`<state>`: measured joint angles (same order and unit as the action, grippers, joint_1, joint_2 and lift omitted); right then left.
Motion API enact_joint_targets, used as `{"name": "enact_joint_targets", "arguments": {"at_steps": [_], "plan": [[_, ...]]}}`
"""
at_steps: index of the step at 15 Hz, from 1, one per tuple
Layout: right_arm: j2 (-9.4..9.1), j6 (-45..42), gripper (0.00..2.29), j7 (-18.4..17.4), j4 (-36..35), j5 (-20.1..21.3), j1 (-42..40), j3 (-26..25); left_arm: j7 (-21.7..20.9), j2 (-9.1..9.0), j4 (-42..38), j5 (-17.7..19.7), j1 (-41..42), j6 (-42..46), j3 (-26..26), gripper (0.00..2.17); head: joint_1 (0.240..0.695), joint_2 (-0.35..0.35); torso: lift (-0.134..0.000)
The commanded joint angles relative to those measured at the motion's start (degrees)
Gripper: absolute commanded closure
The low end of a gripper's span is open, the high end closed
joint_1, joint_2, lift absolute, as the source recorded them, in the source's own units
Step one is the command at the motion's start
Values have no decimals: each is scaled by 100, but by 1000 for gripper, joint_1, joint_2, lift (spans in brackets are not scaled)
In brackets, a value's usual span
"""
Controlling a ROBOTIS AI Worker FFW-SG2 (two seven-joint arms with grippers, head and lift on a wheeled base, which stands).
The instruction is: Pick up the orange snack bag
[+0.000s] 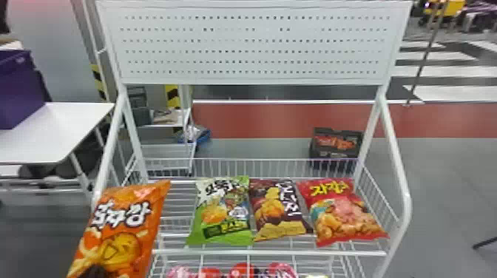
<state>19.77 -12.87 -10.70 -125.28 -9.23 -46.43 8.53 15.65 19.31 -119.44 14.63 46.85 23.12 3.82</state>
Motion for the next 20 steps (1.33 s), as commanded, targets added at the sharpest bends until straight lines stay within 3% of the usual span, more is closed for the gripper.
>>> {"name": "enact_joint_targets", "arguments": {"at_steps": [1,7,20], "plan": [[-8,0,147,-2,30,0,20,17,0,2,88,-4,114,241,-40,1713,499,0,0],[-8,18,147,-2,39,-8,38,8,0,2,114,-241,439,610,-40,1713,499,0,0],[0,0,147,-2,91,-35,99,17,-18,46,140,-320,676,944,-40,1713,499,0,0]]}}
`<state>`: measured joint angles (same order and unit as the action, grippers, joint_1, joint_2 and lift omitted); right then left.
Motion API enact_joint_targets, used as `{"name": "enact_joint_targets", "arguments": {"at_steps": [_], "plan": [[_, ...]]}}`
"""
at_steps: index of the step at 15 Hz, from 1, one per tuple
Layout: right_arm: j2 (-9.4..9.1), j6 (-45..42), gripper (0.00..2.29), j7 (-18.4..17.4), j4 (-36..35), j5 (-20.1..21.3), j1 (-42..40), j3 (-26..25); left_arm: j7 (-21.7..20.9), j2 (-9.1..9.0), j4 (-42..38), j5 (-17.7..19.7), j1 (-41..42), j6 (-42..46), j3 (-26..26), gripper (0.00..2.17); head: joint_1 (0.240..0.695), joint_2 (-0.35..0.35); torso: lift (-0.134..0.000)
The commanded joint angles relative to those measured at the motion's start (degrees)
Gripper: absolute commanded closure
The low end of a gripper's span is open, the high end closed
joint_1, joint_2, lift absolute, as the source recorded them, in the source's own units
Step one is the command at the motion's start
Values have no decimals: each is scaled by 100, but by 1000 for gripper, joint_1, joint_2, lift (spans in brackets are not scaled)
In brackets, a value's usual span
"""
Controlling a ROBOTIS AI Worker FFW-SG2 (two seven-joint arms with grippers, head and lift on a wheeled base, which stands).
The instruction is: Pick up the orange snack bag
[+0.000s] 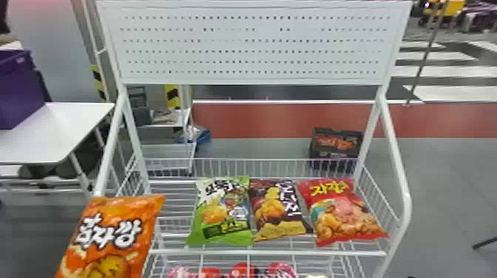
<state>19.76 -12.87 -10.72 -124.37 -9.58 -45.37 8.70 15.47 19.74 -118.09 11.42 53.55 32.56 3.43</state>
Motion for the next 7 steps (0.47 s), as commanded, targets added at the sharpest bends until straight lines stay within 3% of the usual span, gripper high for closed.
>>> {"name": "enact_joint_targets", "arguments": {"at_steps": [1,7], "plan": [[1,0,147,0,0,0,-7,0,0,4,5,0,6,0,0,1713,499,0,0],[19,0,147,-9,-9,-9,-16,0,-9,4,-21,0,76,141,-62,1713,499,0,0]]}}
